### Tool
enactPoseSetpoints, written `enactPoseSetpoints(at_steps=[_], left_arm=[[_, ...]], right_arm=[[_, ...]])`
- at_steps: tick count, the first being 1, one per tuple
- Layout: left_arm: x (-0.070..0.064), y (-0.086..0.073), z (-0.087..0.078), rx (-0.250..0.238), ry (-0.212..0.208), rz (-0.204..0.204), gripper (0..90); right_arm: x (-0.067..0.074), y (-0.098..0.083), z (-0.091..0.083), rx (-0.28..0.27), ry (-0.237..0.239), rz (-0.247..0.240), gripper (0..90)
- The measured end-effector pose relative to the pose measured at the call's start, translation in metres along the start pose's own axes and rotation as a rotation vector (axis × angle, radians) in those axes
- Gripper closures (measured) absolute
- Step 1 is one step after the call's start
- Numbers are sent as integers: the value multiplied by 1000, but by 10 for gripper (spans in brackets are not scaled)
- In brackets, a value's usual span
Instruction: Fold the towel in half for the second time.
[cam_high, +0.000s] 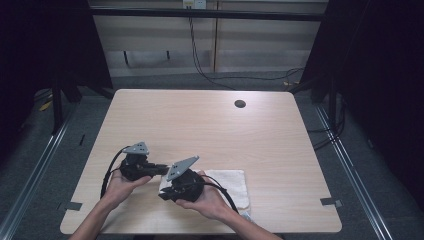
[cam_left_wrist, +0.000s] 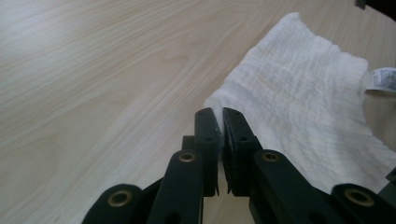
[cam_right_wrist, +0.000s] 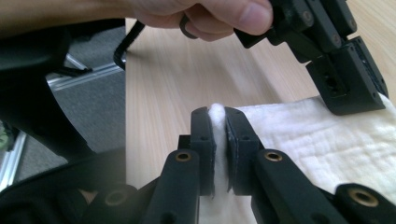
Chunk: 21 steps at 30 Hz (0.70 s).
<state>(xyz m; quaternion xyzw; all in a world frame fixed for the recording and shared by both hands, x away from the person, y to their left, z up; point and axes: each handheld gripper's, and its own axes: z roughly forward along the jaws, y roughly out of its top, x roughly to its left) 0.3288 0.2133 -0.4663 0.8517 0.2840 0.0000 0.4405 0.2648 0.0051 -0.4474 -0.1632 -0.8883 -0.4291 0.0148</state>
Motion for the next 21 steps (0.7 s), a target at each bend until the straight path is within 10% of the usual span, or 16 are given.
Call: enactPoseSetpoints(at_steps=[21], left_arm=[[27,-18,-31,-22,48,-83,854]], right_arm=[[3,33,41,-12,30,-11,831]])
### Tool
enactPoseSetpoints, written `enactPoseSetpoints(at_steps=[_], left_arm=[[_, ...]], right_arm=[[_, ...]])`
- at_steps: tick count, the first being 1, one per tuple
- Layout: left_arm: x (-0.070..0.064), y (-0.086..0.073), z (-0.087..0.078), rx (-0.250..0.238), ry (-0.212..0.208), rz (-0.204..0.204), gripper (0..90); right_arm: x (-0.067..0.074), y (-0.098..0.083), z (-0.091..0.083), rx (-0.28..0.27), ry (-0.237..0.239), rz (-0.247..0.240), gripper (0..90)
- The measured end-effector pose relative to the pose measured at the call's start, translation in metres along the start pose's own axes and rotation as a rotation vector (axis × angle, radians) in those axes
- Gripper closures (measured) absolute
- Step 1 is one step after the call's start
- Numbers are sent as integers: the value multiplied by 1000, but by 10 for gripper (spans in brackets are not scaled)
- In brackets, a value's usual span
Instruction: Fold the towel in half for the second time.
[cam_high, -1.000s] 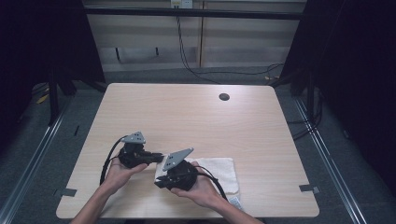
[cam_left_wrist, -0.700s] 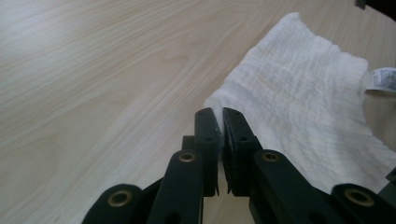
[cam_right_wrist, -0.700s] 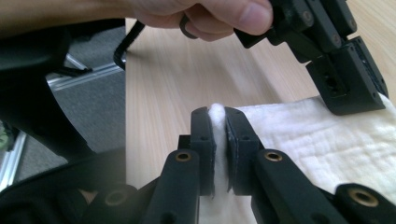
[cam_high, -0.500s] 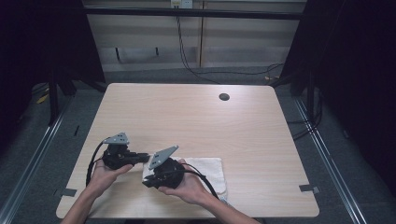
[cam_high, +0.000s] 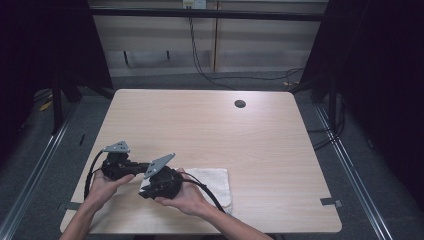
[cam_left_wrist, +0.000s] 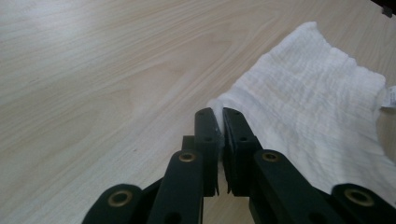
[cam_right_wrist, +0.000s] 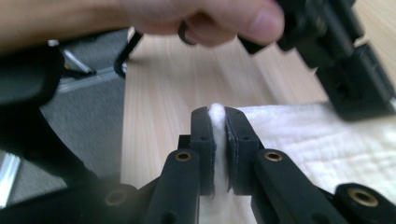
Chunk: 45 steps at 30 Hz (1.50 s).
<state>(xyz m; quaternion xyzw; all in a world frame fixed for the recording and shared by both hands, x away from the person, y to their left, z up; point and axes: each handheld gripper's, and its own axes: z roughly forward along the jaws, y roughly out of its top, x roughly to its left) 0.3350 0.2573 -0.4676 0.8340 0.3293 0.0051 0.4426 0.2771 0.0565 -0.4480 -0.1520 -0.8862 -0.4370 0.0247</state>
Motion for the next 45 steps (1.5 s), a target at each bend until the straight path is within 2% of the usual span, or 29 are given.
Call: enactPoseSetpoints(at_steps=[3,7,10,15,19,22,27,36,39,43,45], left_arm=[[1,1,-6,-17,-5,1,855],[3,3,-12,-17,2,-6,855],[1,8,-20,-55,-2,-1,855],[4,9,-12,-32,-5,-4,854],[5,14,-6,-36,-16,-15,854],[3,20,0,-33,-23,3,854],[3,26,7,-39,-39,5,853],[-5,27,8,-31,-27,13,852],[-12,28,8,-33,-20,22,852],[-19,32,8,-50,-37,27,852],[-21,36,12,-40,-41,26,852]], right_arm=[[2,5,1,-6,-1,-18,832],[4,10,2,-20,-1,-20,832],[3,16,-2,-69,13,-15,832],[0,15,-6,-76,7,-16,832],[-7,9,-10,-96,10,11,832],[-10,5,-14,-96,15,17,831],[-13,0,-24,-124,-13,26,831],[-9,-11,-36,-117,-51,31,829],[-6,-16,-39,-133,-45,48,828],[1,-19,-47,-126,-61,37,828],[1,-21,-54,-136,-67,39,825]])
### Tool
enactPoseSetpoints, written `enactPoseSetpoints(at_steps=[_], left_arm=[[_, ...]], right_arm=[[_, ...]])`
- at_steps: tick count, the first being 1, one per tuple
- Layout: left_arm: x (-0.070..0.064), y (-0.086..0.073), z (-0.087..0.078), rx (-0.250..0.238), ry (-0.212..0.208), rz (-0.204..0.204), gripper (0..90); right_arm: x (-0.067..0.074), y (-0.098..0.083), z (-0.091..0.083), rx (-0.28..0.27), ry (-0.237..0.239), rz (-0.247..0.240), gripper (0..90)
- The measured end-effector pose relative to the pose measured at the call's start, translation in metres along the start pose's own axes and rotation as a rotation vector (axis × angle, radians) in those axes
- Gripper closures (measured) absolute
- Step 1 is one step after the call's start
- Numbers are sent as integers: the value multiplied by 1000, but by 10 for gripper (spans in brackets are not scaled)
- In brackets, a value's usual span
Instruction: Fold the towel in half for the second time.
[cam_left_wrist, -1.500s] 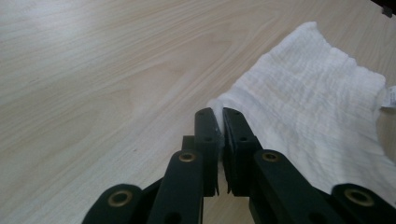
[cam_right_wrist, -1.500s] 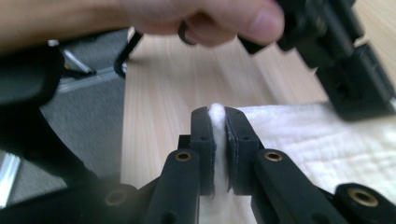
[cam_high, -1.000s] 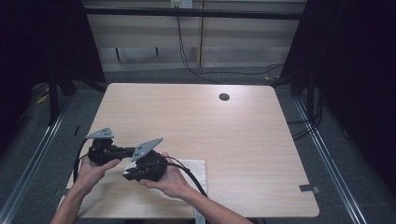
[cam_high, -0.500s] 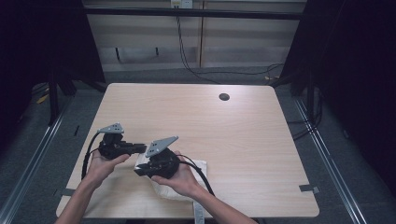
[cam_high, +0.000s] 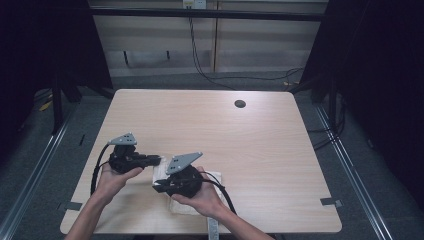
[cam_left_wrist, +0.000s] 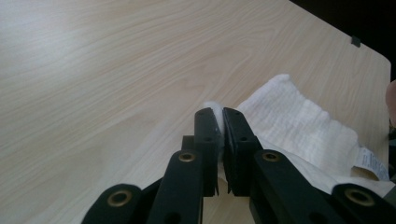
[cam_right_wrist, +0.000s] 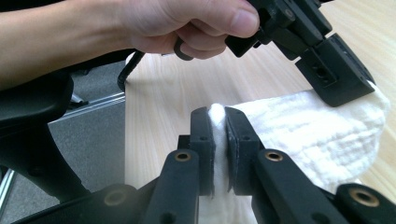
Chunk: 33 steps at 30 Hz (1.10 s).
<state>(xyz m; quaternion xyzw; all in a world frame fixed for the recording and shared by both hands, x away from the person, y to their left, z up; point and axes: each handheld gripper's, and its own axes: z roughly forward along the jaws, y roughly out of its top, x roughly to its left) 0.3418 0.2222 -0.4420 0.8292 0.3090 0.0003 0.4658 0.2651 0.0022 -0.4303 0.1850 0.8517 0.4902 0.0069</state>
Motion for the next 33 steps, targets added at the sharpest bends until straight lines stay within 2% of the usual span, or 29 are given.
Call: enactPoseSetpoints(at_steps=[2,5,7,8,9,11,17,19,22,23,26,28,30,33], left_arm=[[-3,4,7,-7,-6,-3,852],[-6,8,15,5,-17,9,853],[-12,16,27,17,-30,22,853],[-12,16,27,17,-30,22,853],[-18,21,35,25,-43,39,852],[-24,26,43,33,-57,49,852],[-38,37,58,48,-80,82,852],[-40,38,60,51,-82,89,852],[-40,37,66,65,-78,95,852],[-40,35,73,71,-87,89,852],[-45,33,82,81,-98,95,852],[-48,33,86,94,-101,104,844],[-48,33,89,81,-119,90,845],[-49,33,93,83,-124,87,847]], right_arm=[[-2,-2,-7,-5,-16,8,825],[-4,-6,-14,-19,-25,26,825],[-6,-11,-25,-20,-43,37,823],[-6,-12,-27,-22,-45,39,823],[-6,-13,-30,-21,-50,39,817],[-6,-16,-35,-25,-52,44,812],[-3,-25,-46,-14,-75,46,810],[-2,-26,-48,-14,-75,50,803],[-4,-39,-57,-31,-82,98,803],[-4,-42,-59,-27,-89,102,804],[-5,-50,-62,-33,-94,120,808],[-5,-53,-64,-31,-93,124,807],[-4,-56,-64,-23,-95,124,799],[-4,-60,-65,-24,-101,133,800]])
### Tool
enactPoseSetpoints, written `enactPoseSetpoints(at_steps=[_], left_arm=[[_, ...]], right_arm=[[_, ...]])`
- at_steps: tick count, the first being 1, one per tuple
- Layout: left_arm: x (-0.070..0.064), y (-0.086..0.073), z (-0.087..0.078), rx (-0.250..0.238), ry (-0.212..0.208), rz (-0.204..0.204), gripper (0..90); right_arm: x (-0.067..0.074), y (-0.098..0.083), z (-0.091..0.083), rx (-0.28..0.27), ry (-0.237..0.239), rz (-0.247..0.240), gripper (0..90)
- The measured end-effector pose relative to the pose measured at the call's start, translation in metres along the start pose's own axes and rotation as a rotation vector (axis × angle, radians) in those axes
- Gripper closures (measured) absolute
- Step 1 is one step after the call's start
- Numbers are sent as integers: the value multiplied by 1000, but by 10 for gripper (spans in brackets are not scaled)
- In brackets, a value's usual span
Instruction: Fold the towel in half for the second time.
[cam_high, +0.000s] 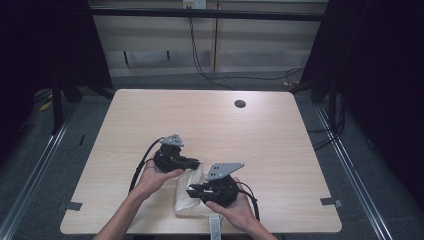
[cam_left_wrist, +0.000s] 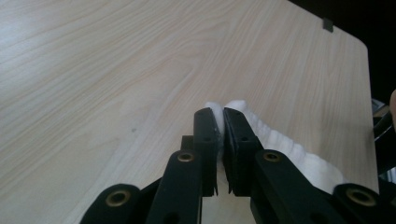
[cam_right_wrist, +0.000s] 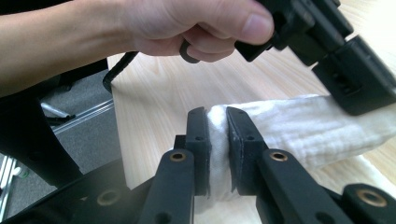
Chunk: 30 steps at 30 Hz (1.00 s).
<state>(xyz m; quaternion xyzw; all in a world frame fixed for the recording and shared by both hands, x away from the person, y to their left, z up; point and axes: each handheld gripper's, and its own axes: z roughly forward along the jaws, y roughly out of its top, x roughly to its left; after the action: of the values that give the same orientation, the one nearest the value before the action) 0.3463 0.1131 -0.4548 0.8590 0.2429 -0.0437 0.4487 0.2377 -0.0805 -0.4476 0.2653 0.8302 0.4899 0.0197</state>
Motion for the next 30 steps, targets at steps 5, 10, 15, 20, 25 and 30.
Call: enactPoseSetpoints(at_steps=[5,10,15,20,25,30], left_arm=[[1,-3,21,48,-8,0,845],[1,-8,35,73,-14,-8,844],[-1,-8,40,89,-20,8,833],[-3,-9,47,98,-36,5,822],[-4,-8,53,105,-57,-5,799],[-8,-4,58,98,-72,0,777]], right_arm=[[-4,-11,-5,16,-23,18,776],[-11,-26,-4,48,-34,58,782],[-11,-33,-6,90,-51,47,779],[-13,-41,-7,118,-64,44,761],[-14,-47,-11,140,-82,38,755],[-18,-57,-15,180,-104,34,770]])
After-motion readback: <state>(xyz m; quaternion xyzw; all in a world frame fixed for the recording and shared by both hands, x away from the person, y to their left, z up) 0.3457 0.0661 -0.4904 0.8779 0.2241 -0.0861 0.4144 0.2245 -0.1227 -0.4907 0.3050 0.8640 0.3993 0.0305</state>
